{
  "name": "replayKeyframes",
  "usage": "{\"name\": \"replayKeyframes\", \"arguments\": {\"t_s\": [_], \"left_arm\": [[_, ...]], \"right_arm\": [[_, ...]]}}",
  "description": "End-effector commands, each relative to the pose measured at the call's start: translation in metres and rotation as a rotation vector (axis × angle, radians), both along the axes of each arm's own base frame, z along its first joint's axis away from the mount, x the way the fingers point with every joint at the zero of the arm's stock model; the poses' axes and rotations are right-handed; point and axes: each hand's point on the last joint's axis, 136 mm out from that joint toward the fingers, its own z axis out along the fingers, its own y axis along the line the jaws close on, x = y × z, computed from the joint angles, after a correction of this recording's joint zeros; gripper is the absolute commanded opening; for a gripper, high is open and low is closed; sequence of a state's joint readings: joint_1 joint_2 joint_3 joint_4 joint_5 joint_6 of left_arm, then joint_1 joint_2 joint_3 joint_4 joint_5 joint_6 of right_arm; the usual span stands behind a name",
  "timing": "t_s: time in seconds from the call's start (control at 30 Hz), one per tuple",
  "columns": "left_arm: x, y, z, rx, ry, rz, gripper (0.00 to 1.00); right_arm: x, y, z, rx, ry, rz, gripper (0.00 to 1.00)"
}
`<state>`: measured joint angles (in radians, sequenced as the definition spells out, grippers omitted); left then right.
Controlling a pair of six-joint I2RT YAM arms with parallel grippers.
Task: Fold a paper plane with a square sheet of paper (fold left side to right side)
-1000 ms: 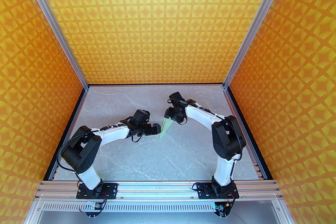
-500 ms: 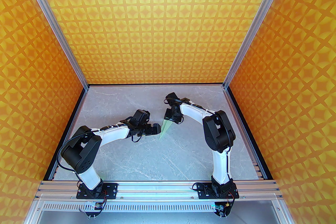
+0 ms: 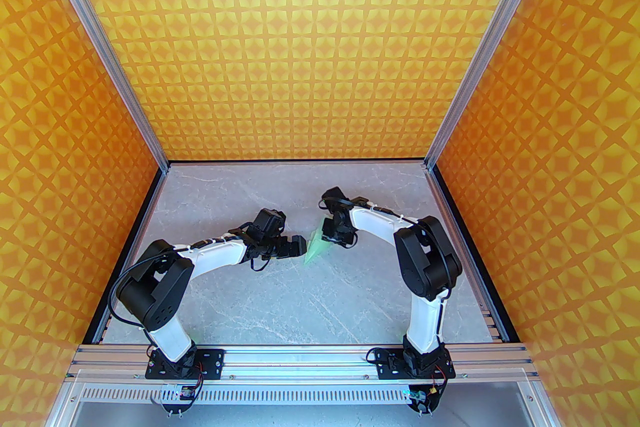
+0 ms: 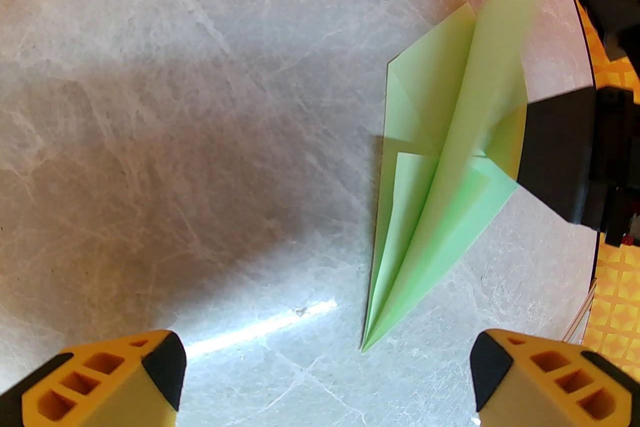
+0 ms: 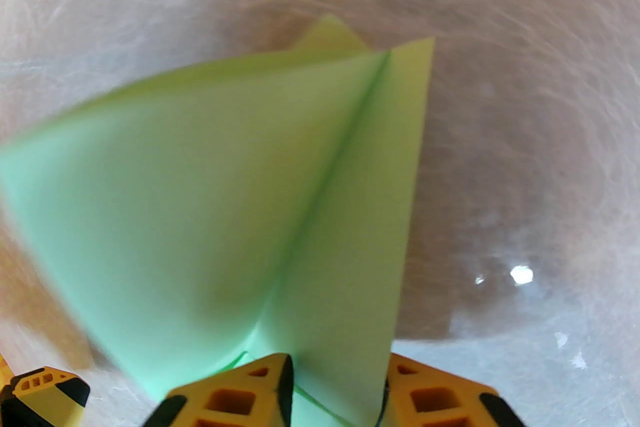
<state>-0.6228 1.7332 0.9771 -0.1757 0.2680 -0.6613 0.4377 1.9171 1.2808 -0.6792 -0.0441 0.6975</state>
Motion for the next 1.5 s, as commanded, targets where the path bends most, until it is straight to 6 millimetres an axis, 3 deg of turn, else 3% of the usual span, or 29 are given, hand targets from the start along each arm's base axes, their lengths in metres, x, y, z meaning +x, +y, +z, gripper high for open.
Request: {"name": "replayKeyframes", "arguments": {"t_s": [0.0,0.1,0.5,0.6,0.83,0.97,1.2,1.47], "left_arm": [[0.009,-0.008,0.007,-0.006,-0.039,-0.033,1.0],[0.012,-0.015,0.012,-0.025,-0.057,-0.064,0.97],[0.029,-0.054,0.015,-0.059,-0.101,-0.199,0.8],[0.021,-0.071,0.01,-0.045,-0.107,-0.266,0.76],[0.023,-0.075,-0.015,-0.004,-0.074,-0.297,0.75],[0.024,-0.077,-0.018,-0.002,-0.07,-0.297,0.75],[0.024,-0.085,-0.009,-0.038,-0.104,-0.316,0.73],[0.019,-0.093,-0.002,-0.086,-0.124,-0.346,0.64]], "right_arm": [[0.003,-0.002,0.006,0.035,-0.048,-0.012,0.29],[0.001,0.0,0.0,0.063,-0.057,-0.014,0.24],[-0.002,0.003,-0.011,0.128,-0.076,-0.02,0.19],[-0.002,0.003,-0.013,0.133,-0.076,-0.024,0.19],[-0.005,0.001,-0.015,0.135,-0.07,-0.026,0.19],[-0.005,0.001,-0.016,0.137,-0.068,-0.025,0.19],[-0.005,0.002,-0.019,0.14,-0.056,-0.029,0.19],[-0.006,0.0,-0.021,0.139,-0.049,-0.032,0.18]]}}
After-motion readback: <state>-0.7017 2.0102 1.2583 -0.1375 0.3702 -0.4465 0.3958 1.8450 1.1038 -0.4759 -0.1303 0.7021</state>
